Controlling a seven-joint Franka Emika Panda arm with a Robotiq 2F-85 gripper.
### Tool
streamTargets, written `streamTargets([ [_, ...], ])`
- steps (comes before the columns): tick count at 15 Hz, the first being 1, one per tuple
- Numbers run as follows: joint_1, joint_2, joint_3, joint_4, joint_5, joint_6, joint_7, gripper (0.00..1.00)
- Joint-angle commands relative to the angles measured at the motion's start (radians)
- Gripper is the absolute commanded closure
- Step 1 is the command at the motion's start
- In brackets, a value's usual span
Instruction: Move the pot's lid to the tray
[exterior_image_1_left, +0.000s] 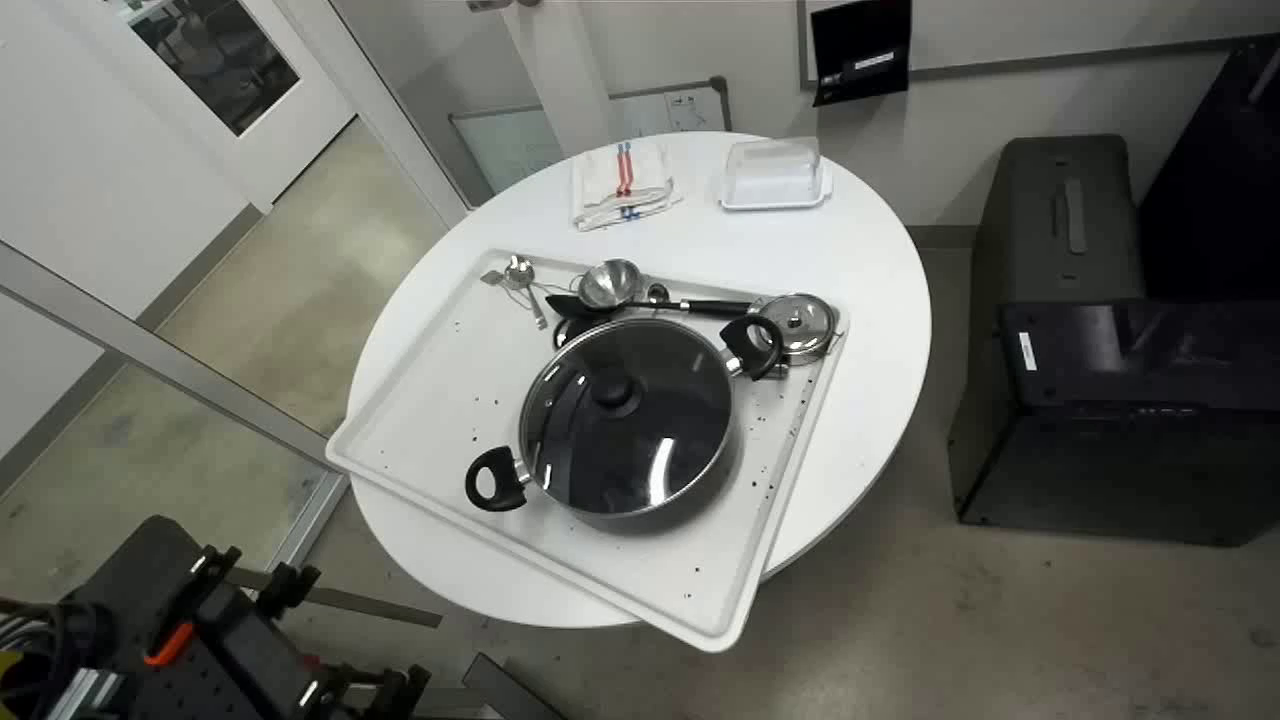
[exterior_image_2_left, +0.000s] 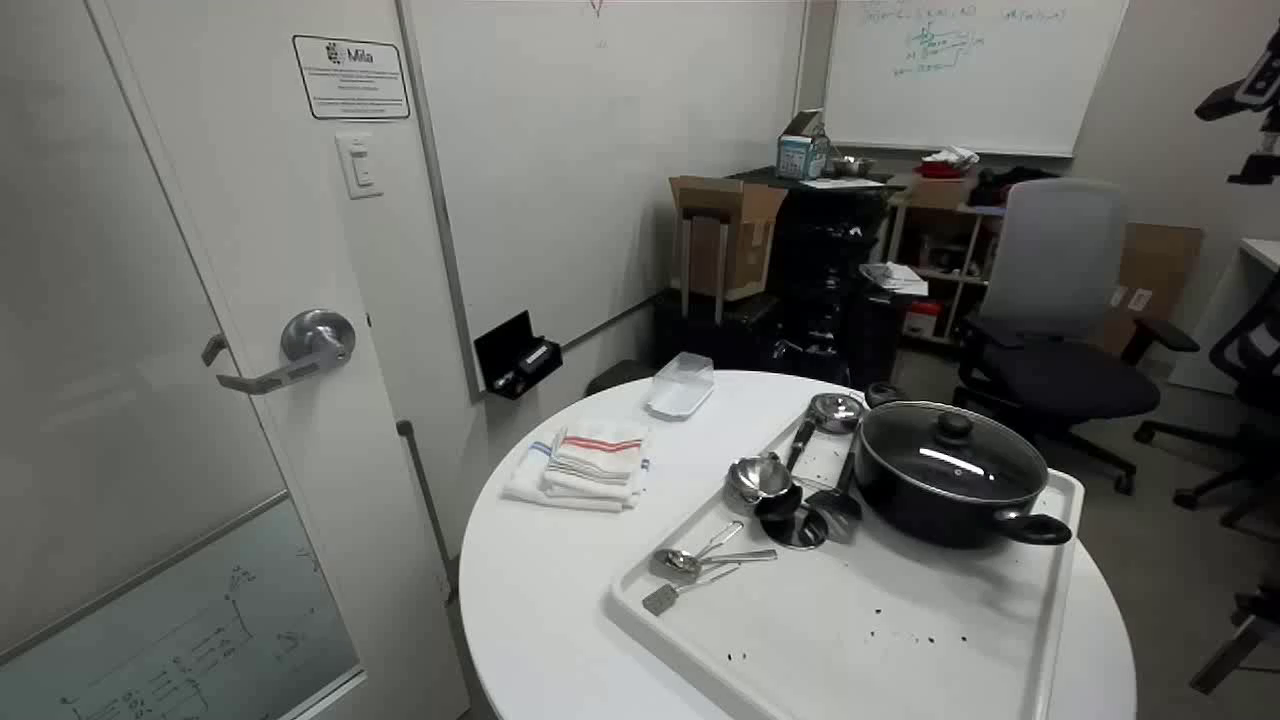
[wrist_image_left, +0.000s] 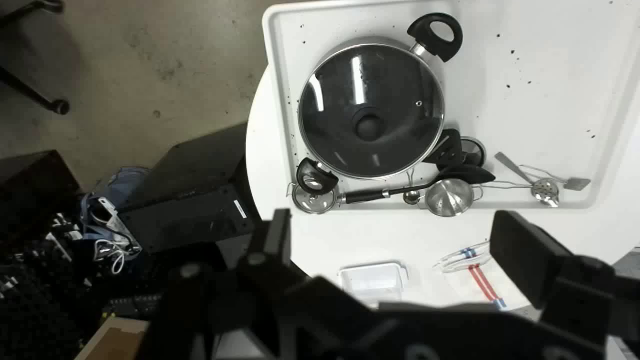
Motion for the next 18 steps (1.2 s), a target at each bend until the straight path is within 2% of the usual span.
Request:
streamTargets([
  [1,-0.001,0.0,0.001,0.002,0.001,-0.002,0.0,0.0],
  [11,0.001,0.011,0.002,0.01,0.001,-0.007,-0.001,0.0],
  [18,0.041,0.188,-0.001,0.103,0.031,-0.029,-0.03,0.0],
])
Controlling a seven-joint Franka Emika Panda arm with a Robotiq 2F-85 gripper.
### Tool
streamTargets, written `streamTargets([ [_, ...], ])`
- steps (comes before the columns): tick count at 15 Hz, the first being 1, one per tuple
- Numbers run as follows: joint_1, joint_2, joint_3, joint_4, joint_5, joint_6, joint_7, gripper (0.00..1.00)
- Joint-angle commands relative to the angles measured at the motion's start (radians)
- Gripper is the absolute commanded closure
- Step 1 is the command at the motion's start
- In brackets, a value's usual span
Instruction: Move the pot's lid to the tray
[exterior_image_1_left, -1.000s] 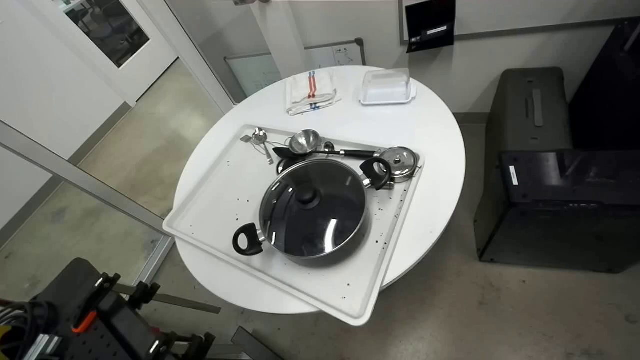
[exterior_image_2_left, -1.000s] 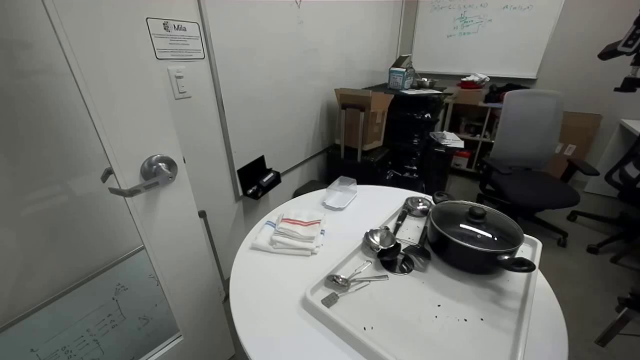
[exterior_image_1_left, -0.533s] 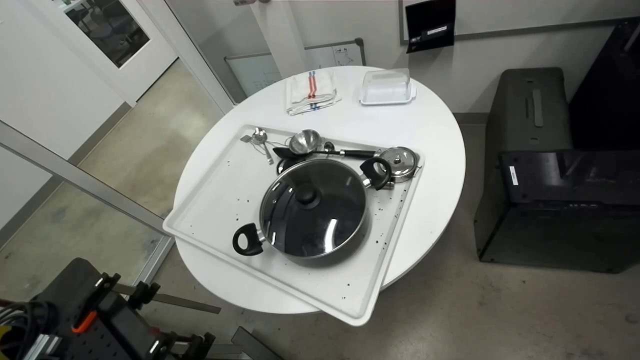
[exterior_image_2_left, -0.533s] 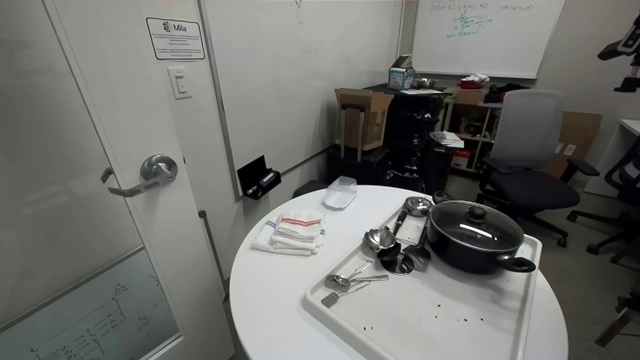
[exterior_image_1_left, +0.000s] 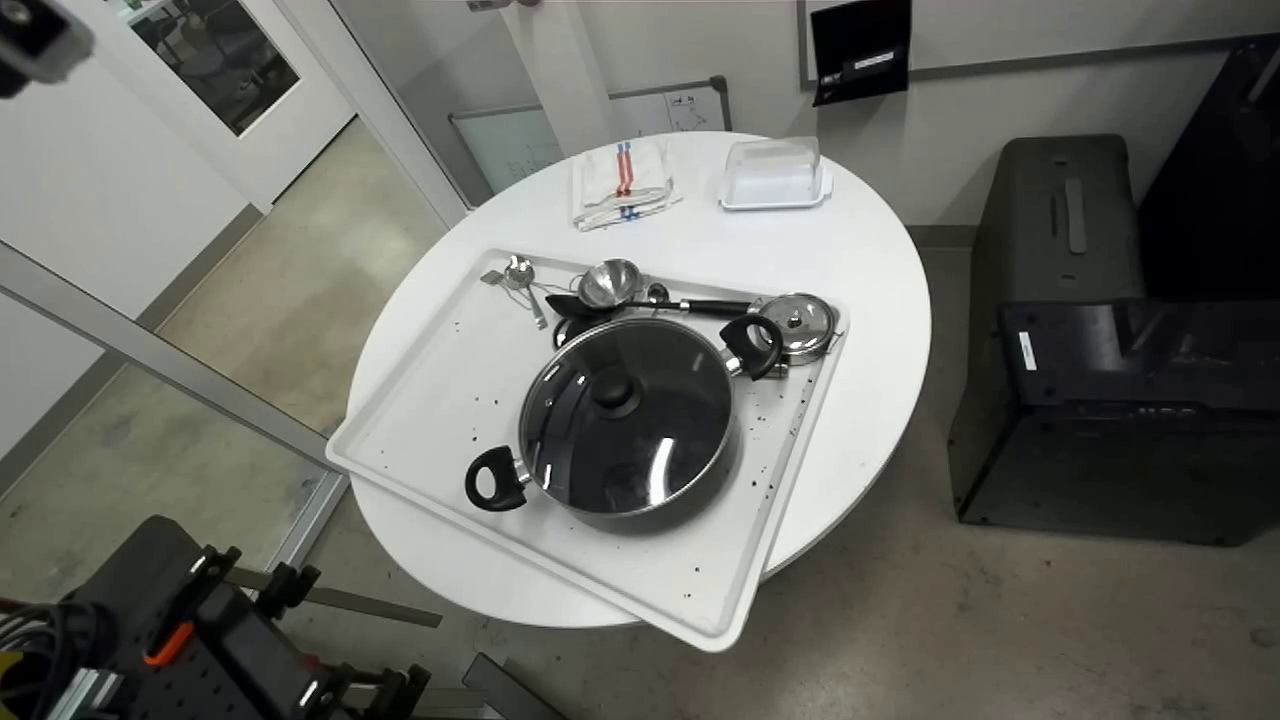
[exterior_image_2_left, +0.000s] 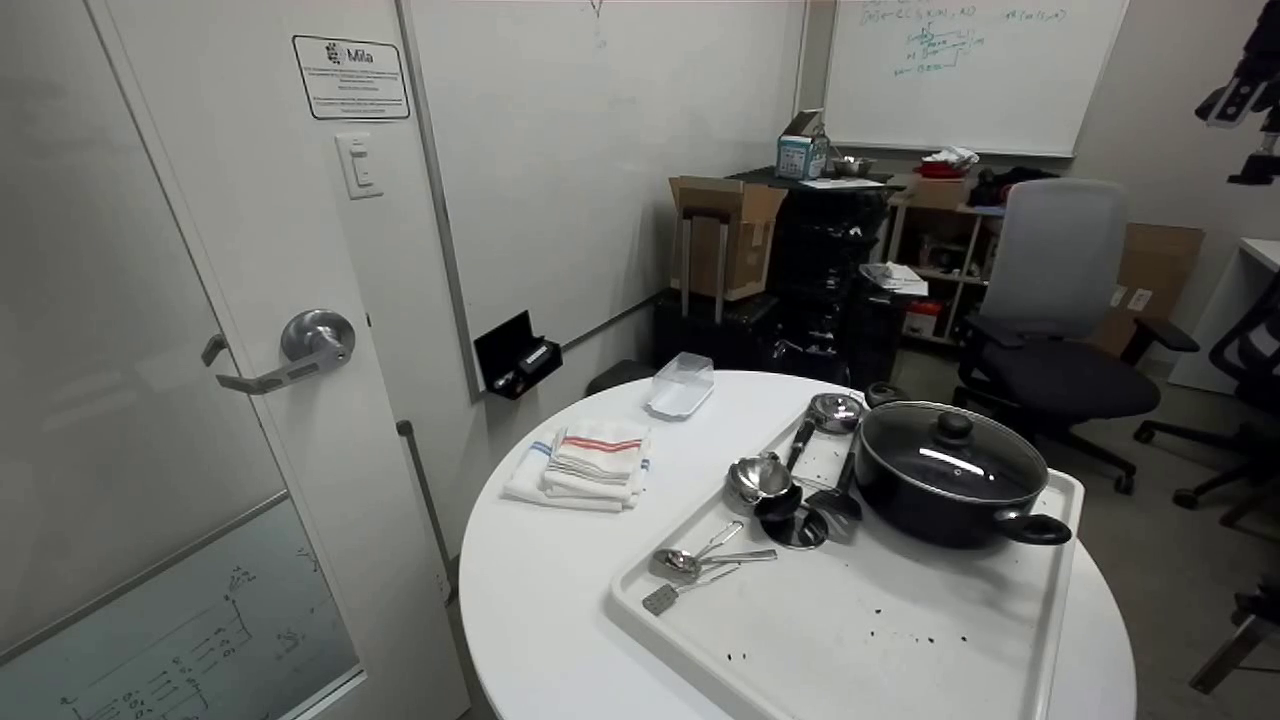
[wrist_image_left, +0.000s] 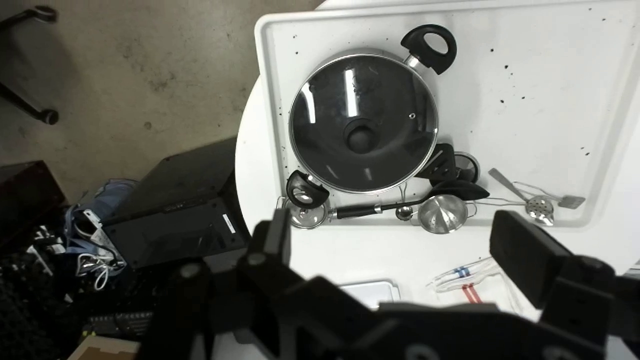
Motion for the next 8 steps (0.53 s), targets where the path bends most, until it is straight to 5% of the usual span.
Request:
streamTargets([
  [1,0.024,0.143,-0.003,0.099,0.03,-0.033,-0.034,0.0],
  [8,0.029,0.431,0.009,0.256,0.044,-0.059,-0.043,0.0],
])
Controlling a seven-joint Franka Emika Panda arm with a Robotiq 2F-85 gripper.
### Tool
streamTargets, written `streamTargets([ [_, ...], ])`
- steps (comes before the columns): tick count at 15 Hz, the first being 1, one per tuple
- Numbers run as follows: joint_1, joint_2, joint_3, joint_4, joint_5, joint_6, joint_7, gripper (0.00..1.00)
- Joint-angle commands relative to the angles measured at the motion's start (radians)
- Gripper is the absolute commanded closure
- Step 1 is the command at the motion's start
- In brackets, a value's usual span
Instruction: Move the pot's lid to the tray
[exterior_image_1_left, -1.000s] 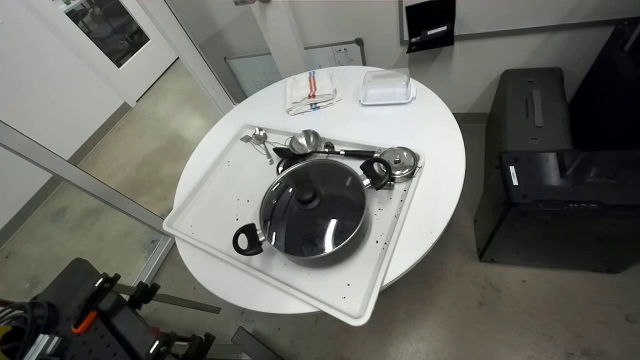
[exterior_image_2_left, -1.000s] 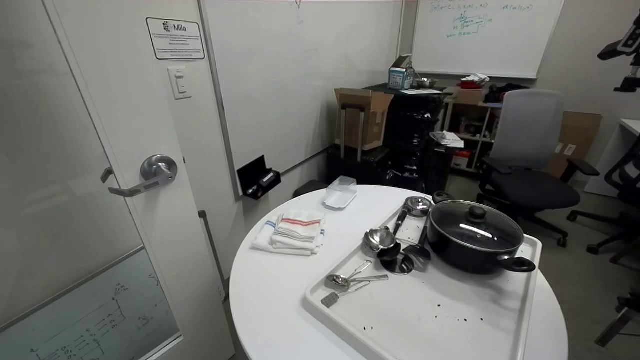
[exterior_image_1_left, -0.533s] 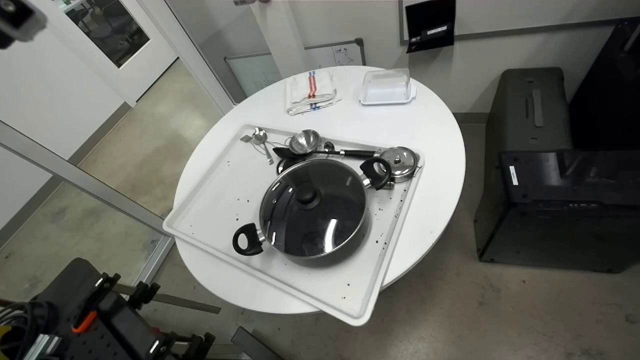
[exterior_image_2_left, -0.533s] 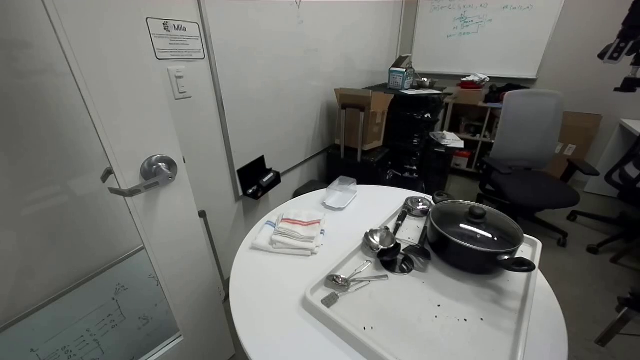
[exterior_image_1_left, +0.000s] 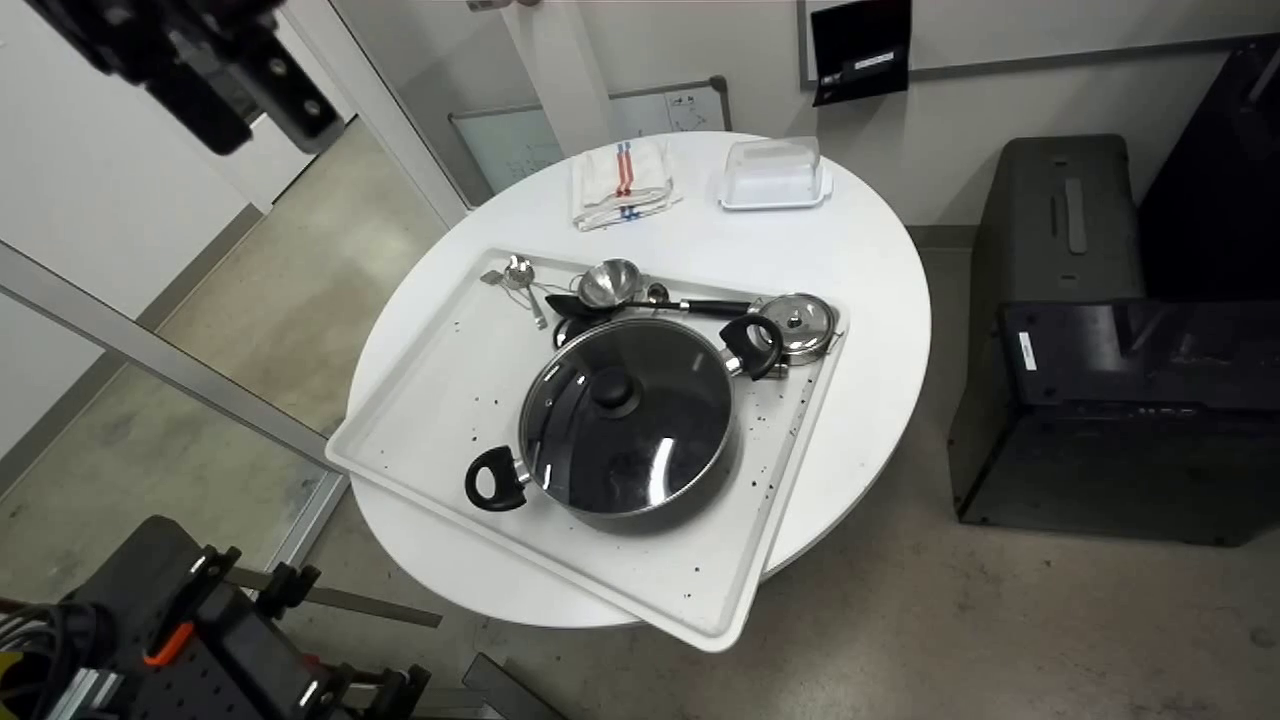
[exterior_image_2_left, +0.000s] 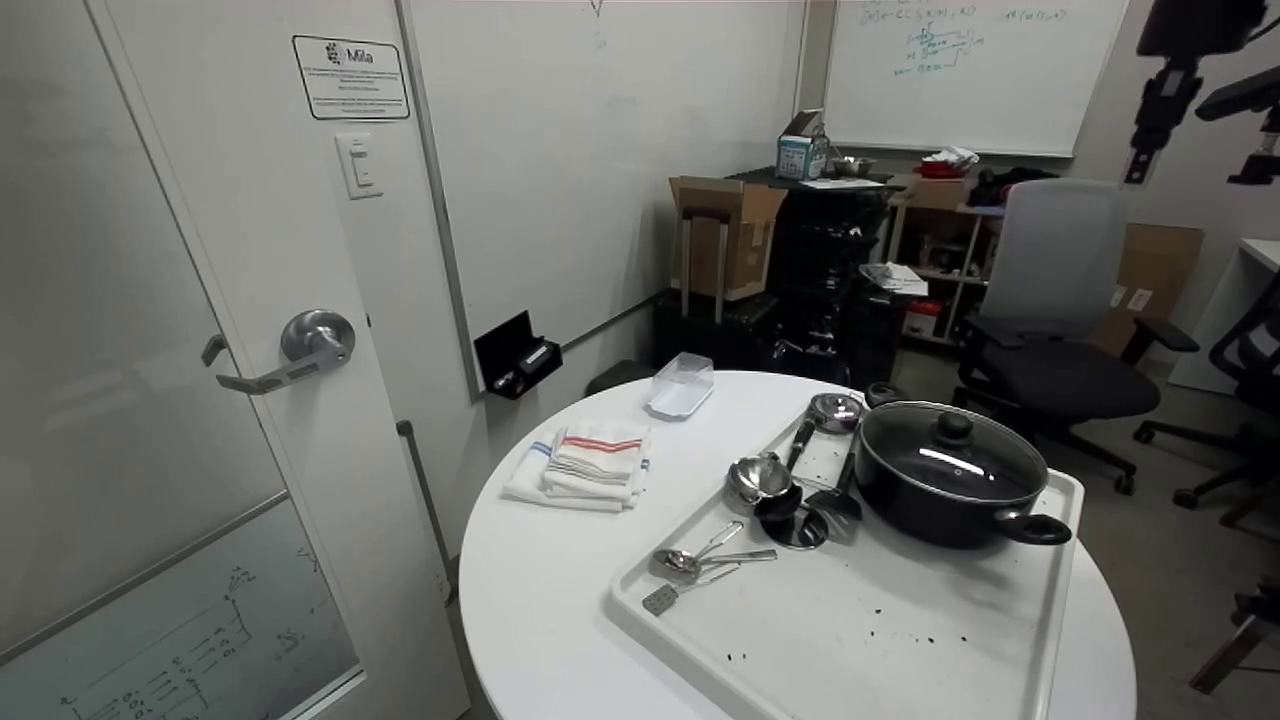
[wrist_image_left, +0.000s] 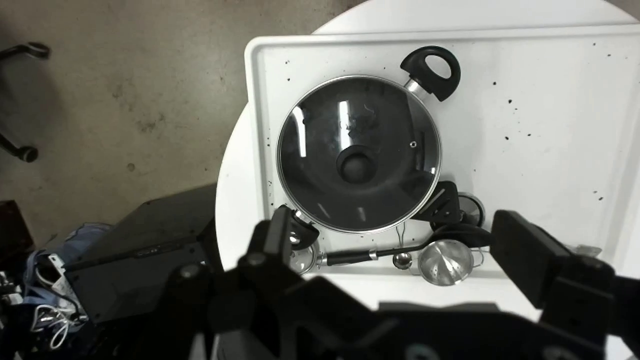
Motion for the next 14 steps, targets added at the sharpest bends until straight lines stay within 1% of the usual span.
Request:
streamTargets([
  [1,-0.004,0.17,0.008,0.126,0.034,-0.043,-0.043,0.0],
  [4,-0.012,0.295,0.02,0.178,0.038,-0.028,-0.058,0.0],
  [8,-0.023,0.423,0.04,0.232,0.026,-0.011,-0.054,0.0],
  [14,-0.037,0.565,0.061,0.27,-0.001,0.053,-0.047,0.0],
])
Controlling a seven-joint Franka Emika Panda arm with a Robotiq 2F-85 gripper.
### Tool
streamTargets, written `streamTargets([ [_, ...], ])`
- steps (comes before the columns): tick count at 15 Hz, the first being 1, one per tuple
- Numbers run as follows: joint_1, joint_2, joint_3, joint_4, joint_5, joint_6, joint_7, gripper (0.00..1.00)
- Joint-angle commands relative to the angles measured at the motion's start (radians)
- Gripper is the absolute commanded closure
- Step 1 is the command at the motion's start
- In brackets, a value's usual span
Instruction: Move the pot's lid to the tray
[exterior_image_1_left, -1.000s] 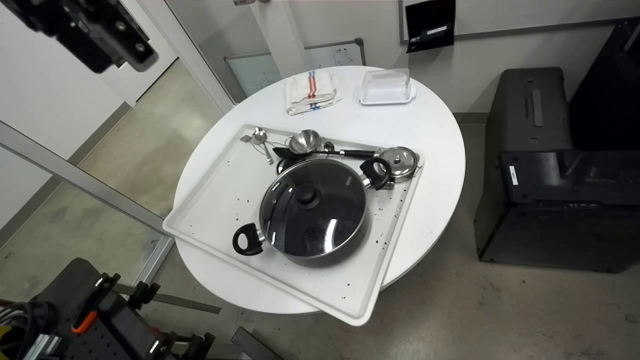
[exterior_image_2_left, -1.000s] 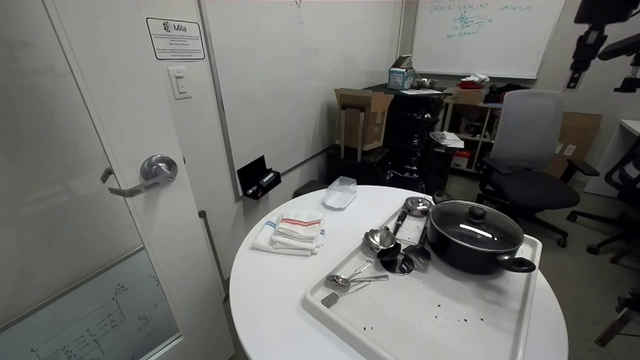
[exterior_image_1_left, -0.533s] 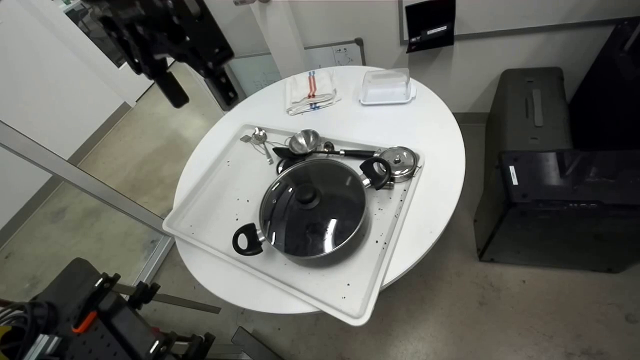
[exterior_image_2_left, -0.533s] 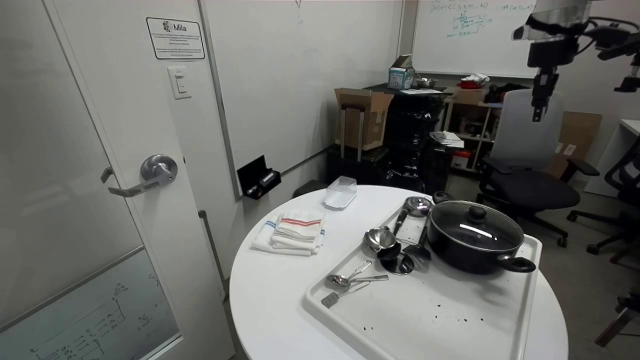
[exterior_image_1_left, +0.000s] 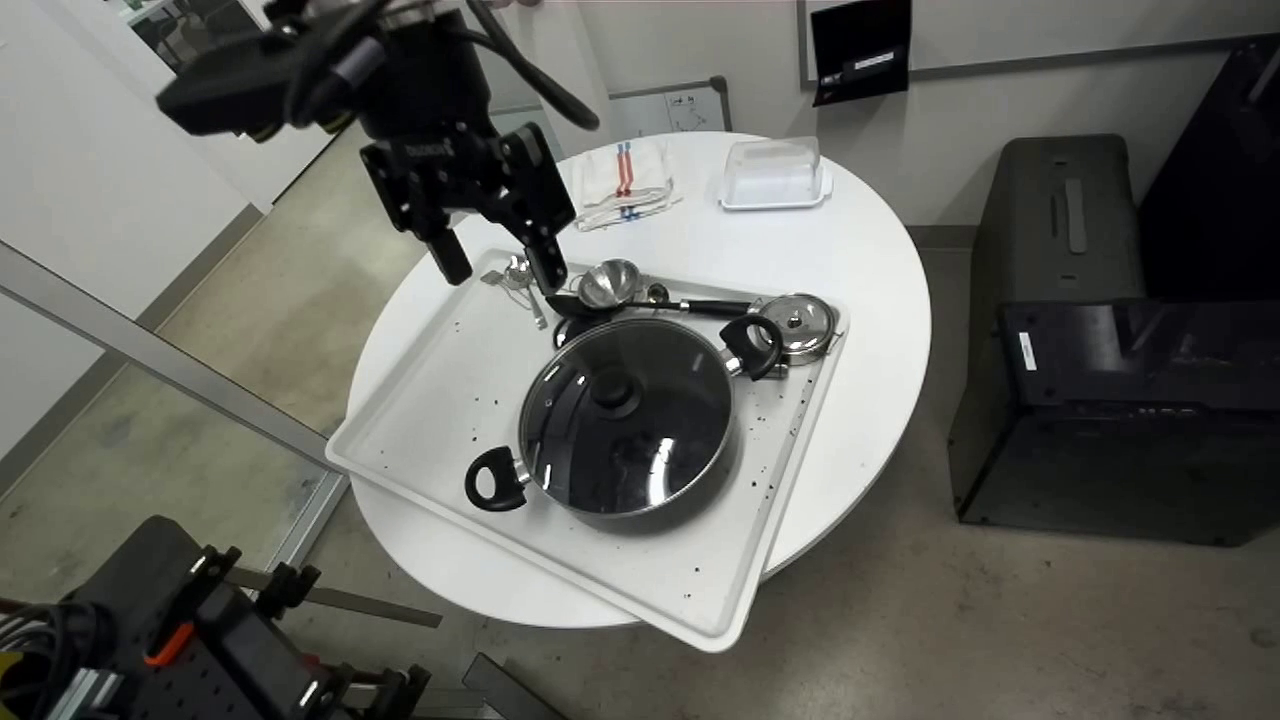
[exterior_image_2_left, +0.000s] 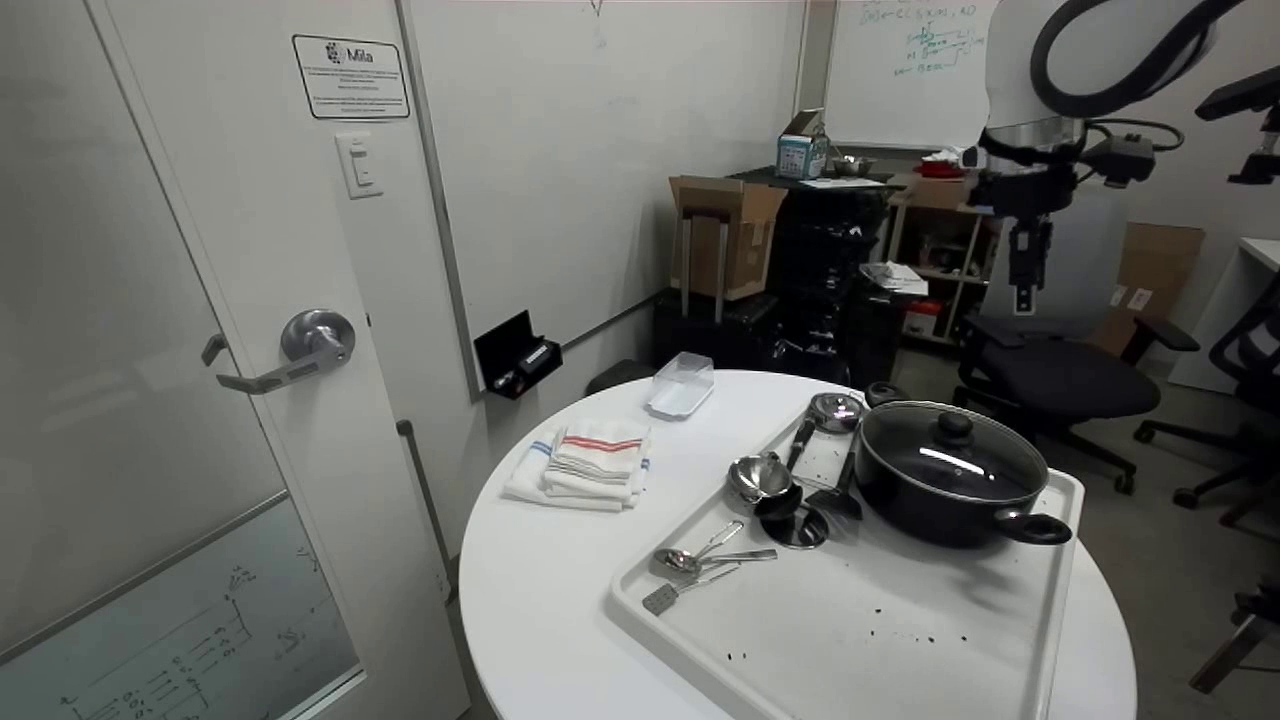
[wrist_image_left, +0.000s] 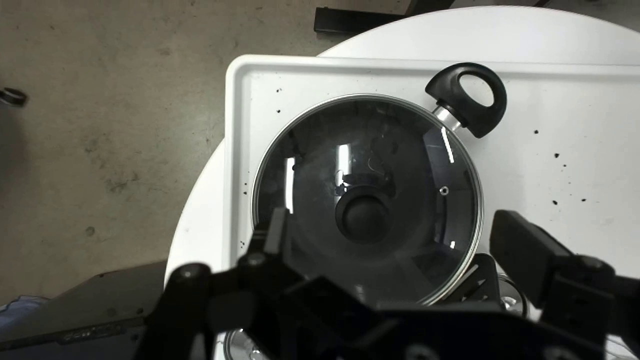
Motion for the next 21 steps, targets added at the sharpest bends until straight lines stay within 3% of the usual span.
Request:
streamTargets([
  [1,-0.023,0.09,0.021,0.048,-0.011,0.036,-0.021,0.0],
  [9,-0.046,0.226,0.026,0.049,-0.035,0.204,-0.03,0.0],
  [21,-0.046,0.389,0.055,0.129,-0.041,0.252,-0.042,0.0],
])
